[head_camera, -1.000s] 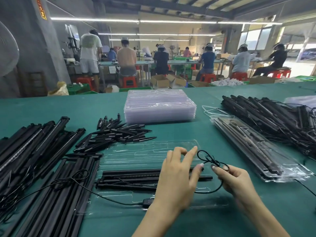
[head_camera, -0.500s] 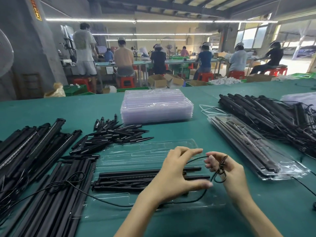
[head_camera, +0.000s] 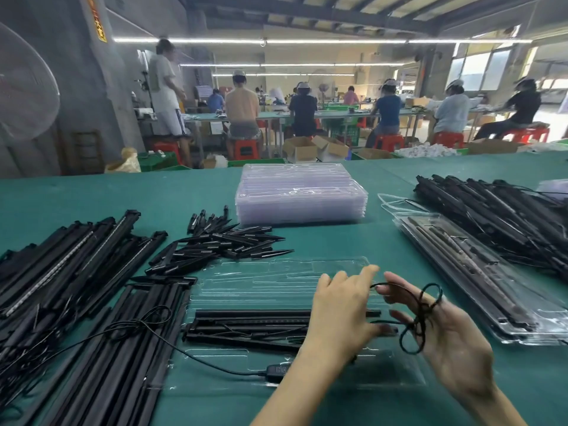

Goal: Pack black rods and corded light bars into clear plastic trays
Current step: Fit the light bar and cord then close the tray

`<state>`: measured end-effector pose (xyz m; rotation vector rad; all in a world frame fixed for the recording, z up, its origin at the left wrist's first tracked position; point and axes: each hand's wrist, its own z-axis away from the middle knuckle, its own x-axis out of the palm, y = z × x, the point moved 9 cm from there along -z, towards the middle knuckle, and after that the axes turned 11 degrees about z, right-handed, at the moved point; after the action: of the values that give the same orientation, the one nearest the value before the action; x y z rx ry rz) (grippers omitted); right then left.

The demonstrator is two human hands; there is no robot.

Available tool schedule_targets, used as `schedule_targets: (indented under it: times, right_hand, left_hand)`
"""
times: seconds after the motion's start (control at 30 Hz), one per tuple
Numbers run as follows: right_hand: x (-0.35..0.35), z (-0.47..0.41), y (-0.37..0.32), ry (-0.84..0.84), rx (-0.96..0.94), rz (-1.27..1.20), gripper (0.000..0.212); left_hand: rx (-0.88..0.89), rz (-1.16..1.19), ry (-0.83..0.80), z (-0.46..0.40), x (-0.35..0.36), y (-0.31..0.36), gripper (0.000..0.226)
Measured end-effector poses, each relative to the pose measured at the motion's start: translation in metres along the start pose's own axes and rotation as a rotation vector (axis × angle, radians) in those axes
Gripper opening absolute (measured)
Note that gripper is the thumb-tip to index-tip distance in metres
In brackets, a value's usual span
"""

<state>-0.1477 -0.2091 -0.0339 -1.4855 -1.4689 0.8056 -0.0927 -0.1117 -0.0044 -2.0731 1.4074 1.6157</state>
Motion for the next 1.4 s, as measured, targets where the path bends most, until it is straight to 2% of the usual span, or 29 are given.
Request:
schedule_targets:
  times: [0.07,0.13,0.2,0.3,0.4,0.47,0.53,0.7,0.8,0.87,0.97,1.03,1.13,1.27,1.4]
  right_hand:
    - [-0.005,0.003,-0.005,0.054,-0.064,0.246,0.046]
    - [-0.004,0.006,-0.014,0.128,-0.188,0.535,0.031]
    - [-0.002,0.011,-0.024,0.218,-0.342,0.784,0.028]
    - [0.001,0.015,-0.036,0.272,-0.509,1.038,0.021]
    - [-0.004,0.013,-0.032,0.246,-0.468,1.091,0.032]
    - [-0.003,0.013,-0.031,0.261,-0.470,1.192,0.030]
    - [0.001,0.013,-0.031,0.269,-0.487,1.273,0.037]
    - [0.022,0.014,-0.020,0.048,-0.561,1.427,0.033]
    - [0.035,0.021,-0.023,-0.014,-0.697,1.572,0.043]
    - [0.040,0.023,-0.026,-0.037,-0.764,1.659,0.037]
    - [0.050,0.029,-0.028,-0.046,-0.885,1.721,0.034]
    - [0.055,0.033,-0.030,-0.056,-0.936,1.692,0.043]
    - [0.060,0.037,-0.030,-0.089,-0.963,1.672,0.048]
    - [0.058,0.037,-0.031,-0.149,-0.952,1.633,0.051]
    - [0.065,0.042,-0.029,-0.258,-0.926,1.567,0.044]
  left_hand:
    - [0.005,-0.024,0.058,-0.003,-0.004,0.000,0.051]
    - [0.013,-0.034,0.096,-0.002,-0.005,-0.001,0.035]
    - [0.028,-0.014,0.131,-0.001,-0.007,-0.002,0.028]
    - [-0.037,0.132,0.012,0.001,-0.002,-0.017,0.026]
    - [-0.039,0.273,-0.149,0.008,0.007,-0.029,0.025]
    - [-0.016,0.435,-0.280,0.016,0.014,-0.029,0.037]
    - [-0.028,0.571,-0.386,0.024,0.019,-0.029,0.052]
    - [-0.016,0.617,-0.324,0.028,0.017,-0.021,0.069]
    - [0.017,0.644,-0.309,0.028,0.018,-0.011,0.065]
    - [0.009,0.630,-0.249,0.027,0.013,-0.014,0.065]
    - [-0.043,0.584,-0.176,0.030,0.008,-0.029,0.097]
    - [0.029,0.519,-0.240,0.035,0.012,-0.024,0.112]
    - [0.078,0.534,-0.325,0.041,0.020,-0.013,0.103]
    - [0.047,0.595,-0.292,0.044,0.021,-0.016,0.088]
    - [0.056,0.493,-0.266,0.048,0.021,-0.019,0.092]
